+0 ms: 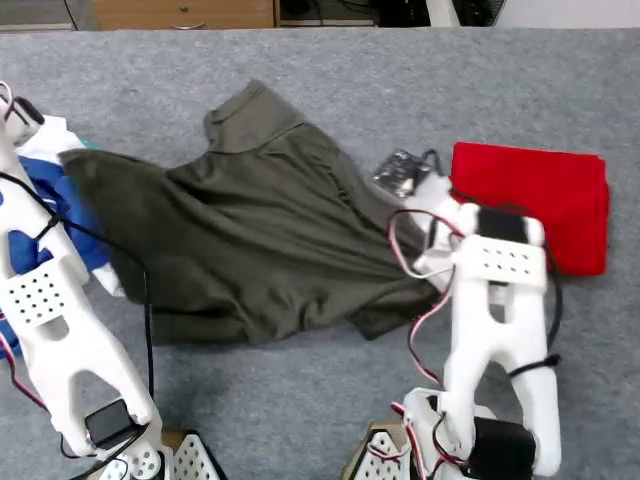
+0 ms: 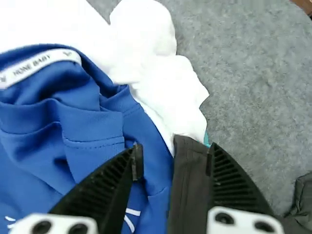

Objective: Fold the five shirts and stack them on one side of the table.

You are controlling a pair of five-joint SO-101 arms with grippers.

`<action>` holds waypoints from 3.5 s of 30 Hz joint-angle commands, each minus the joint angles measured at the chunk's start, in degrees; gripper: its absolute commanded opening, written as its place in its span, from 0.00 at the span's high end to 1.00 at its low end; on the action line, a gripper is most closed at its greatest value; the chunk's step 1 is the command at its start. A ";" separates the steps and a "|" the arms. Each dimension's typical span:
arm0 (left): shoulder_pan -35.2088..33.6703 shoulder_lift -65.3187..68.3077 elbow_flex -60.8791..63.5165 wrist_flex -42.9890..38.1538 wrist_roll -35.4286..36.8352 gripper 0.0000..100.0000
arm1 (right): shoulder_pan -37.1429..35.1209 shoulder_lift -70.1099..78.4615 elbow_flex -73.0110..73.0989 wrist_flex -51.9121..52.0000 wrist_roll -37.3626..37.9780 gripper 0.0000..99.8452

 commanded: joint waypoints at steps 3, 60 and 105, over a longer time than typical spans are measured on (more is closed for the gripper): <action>0.88 -12.70 7.38 0.88 -2.02 0.78 | 1.45 -2.07 -1.45 -5.19 1.58 0.99; 40.97 -75.91 149.19 -29.89 -15.38 0.98 | 4.00 26.86 -6.90 2.02 7.21 1.00; 31.38 -118.55 116.92 -5.10 -15.30 0.70 | -6.02 4.88 -24.84 9.14 -2.64 0.93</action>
